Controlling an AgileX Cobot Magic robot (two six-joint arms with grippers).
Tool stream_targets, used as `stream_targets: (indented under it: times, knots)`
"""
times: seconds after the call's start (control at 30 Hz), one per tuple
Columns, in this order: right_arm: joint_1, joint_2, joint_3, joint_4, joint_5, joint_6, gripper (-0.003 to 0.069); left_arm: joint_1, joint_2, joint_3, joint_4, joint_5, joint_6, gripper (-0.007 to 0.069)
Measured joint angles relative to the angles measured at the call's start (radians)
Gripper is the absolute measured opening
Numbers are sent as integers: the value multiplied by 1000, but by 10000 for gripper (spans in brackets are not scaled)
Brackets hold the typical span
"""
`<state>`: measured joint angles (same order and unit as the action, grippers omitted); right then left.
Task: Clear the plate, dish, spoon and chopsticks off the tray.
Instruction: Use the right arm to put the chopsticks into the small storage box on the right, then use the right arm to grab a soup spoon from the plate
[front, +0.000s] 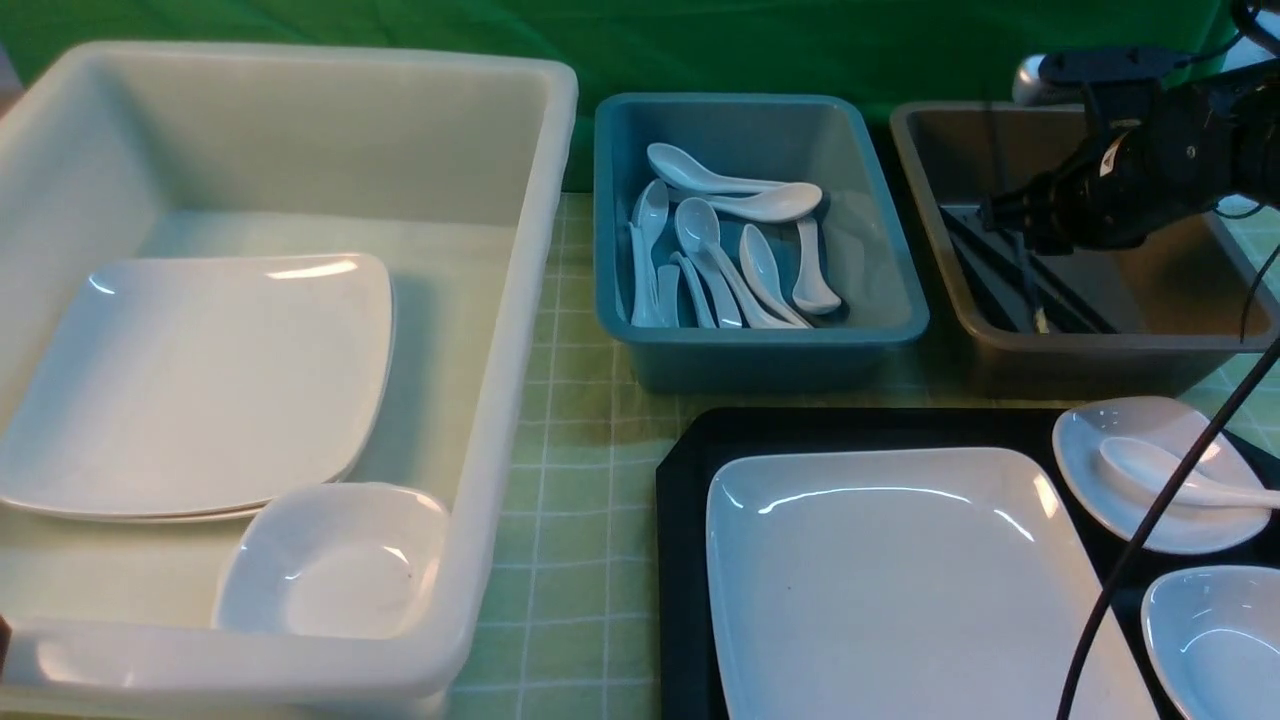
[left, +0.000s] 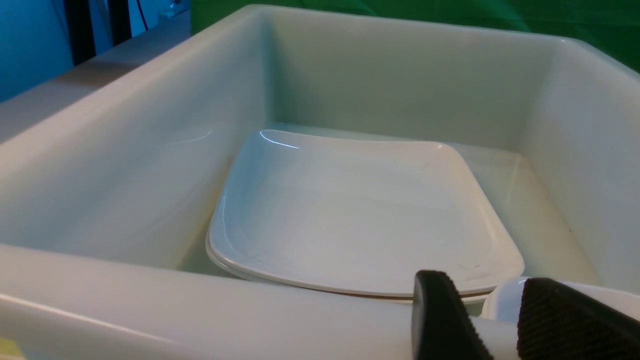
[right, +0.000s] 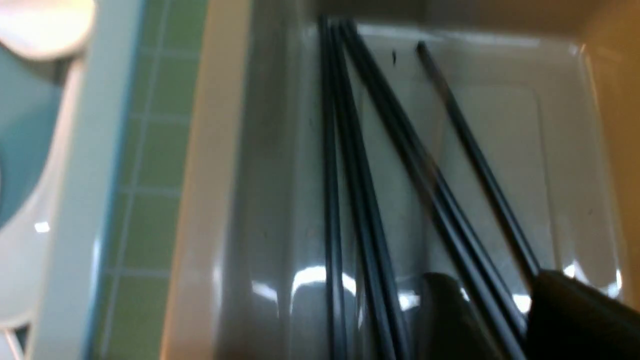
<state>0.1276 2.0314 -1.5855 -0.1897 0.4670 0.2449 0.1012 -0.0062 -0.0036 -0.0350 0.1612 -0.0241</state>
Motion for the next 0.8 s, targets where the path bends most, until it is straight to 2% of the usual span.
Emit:
stream_targets:
  times: [0.1, 0.2, 0.33, 0.37, 0.4, 0.43, 0.53, 0.63, 0.7, 0.8]
  knots:
    - [0, -10, -8, 0, 65, -1, 300, 0, 0, 0, -1, 0, -2, 222]
    - [0, -57, -47, 0, 238, -77, 278, 0, 0, 0, -1, 0, -2, 222]
    - [0, -155, -96, -1, 479, -197, 170, 0, 0, 0, -1, 0, -2, 222]
    - [0, -170, -99, -1, 491, -200, 165, 0, 0, 0, -1, 0, -2, 222]
    - [-1, -226, -101, -1, 611, -214, 110, 0, 0, 0, -1, 0, -2, 222]
    - [-1, -261, -99, 0, 663, -215, 83, 0, 0, 0, -1, 0, -2, 222]
    - [-1, -355, -60, -1, 719, -226, 26, 0, 0, 0, -1, 0, -2, 222]
    - [-1, -452, 40, 0, 733, -236, 6, 0, 0, 0, -1, 0, -2, 222]
    - [-1, -509, 118, 0, 741, -253, 10, 0, 0, 0, -1, 0, -2, 222]
    - [-2, -558, 277, -12, 743, -325, 58, 0, 0, 0, -1, 0, -2, 222]
